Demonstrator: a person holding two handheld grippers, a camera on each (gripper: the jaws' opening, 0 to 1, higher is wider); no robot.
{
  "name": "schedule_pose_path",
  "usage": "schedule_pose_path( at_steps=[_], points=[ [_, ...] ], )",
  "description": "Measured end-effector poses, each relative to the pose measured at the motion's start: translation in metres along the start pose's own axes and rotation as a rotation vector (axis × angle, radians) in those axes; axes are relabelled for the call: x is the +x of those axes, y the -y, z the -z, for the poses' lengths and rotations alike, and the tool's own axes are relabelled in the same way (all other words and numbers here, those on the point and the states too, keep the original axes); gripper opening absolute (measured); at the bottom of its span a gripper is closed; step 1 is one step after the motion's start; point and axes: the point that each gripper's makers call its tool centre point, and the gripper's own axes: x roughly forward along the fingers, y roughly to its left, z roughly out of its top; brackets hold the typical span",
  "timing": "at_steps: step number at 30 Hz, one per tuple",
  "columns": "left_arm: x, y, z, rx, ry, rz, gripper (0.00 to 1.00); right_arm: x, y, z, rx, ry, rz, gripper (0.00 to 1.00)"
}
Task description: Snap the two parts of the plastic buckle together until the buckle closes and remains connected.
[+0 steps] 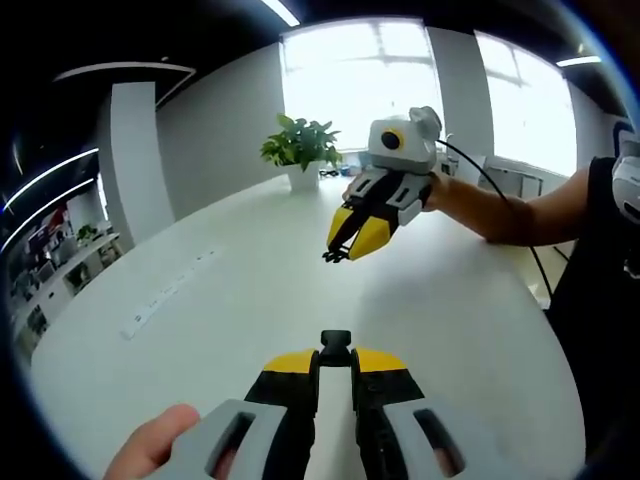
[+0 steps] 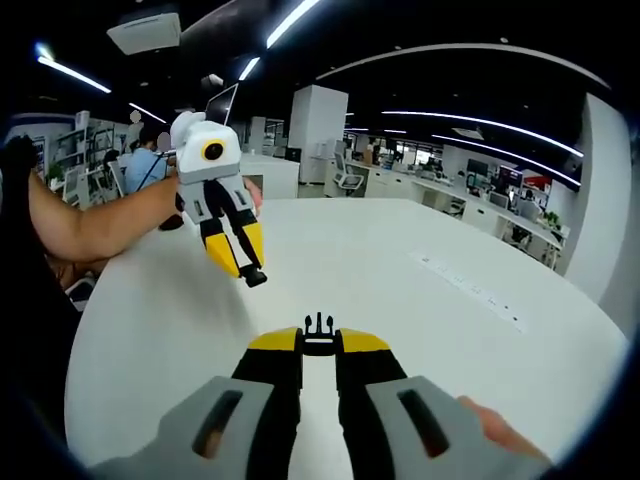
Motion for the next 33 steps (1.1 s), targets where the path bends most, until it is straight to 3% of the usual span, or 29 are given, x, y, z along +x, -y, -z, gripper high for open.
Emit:
schedule_pose_path(
  at_steps=[16, 33],
  points=[
    [-0.006, 0.016, 0.0, 0.005, 0.001, 0.008, 0.11, -0.007, -0.01, -0.002, -0.012, 0.001, 0.003, 0.12],
    [-0.009, 0.03, 0.01, 0.0, -0.01, 0.047, 0.11, -0.001, -0.03, 0.002, -0.025, -0.015, -0.052, 0.12]
  ],
)
